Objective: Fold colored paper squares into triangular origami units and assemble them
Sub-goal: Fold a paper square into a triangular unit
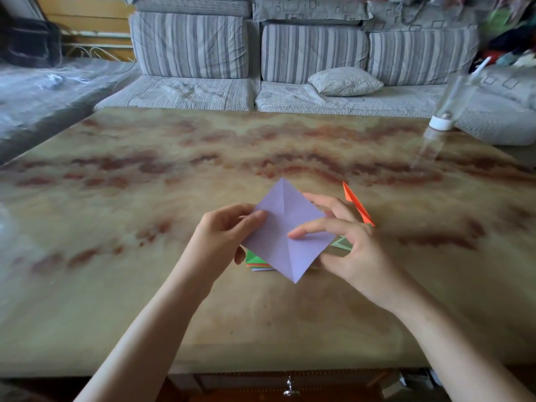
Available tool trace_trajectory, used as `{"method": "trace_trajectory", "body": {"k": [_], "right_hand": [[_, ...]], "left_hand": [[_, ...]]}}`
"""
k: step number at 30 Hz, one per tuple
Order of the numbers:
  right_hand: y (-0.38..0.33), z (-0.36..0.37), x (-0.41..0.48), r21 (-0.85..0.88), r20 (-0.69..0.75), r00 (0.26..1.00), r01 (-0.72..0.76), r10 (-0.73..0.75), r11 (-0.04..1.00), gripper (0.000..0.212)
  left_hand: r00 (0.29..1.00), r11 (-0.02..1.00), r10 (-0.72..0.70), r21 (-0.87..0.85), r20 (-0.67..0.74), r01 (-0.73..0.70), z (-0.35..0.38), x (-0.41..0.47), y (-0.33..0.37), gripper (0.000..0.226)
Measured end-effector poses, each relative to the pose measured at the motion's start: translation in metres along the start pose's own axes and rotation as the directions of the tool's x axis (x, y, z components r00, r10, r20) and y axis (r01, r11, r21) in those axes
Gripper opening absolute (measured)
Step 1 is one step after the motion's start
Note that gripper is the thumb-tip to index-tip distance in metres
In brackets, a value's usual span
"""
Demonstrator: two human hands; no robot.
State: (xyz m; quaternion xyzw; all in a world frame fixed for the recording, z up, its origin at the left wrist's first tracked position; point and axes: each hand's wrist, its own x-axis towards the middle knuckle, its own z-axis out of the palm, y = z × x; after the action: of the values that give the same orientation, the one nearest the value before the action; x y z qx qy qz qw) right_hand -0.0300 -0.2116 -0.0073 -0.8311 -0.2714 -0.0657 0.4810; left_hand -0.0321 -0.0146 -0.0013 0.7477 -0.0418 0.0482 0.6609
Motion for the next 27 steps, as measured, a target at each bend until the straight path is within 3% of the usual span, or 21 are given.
{"method": "trace_trajectory", "body": {"k": [4,7,12,18,27], "right_hand": [[-0.002,0.000,0.003,0.110,-0.116,0.991,-0.056,0.069,0.992,0.014],[-0.001,0.002,0.006,0.300,-0.204,0.969,-0.076,0.142,0.951,0.021],[-0.002,0.005,0.009,0.405,-0.266,0.936,-0.107,0.229,0.908,0.010],[-0.007,0.005,0.010,0.451,-0.310,0.907,-0.123,0.285,0.884,0.024],[-0.014,0.005,0.010,0.500,-0.295,0.871,-0.209,0.392,0.840,0.010]], "left_hand": [[0.998,0.994,-0.046,-0.102,0.043,0.050,0.003,-0.002,0.003,0.019],[0.989,0.977,-0.069,-0.192,0.132,0.093,0.007,-0.007,0.006,0.021],[0.978,0.952,-0.120,-0.259,0.169,0.161,0.011,-0.011,0.010,0.043],[0.986,0.975,-0.100,-0.187,0.131,0.124,0.015,-0.010,0.007,0.035],[0.989,0.972,-0.081,-0.210,0.120,0.105,0.015,-0.011,0.005,0.020]]}}
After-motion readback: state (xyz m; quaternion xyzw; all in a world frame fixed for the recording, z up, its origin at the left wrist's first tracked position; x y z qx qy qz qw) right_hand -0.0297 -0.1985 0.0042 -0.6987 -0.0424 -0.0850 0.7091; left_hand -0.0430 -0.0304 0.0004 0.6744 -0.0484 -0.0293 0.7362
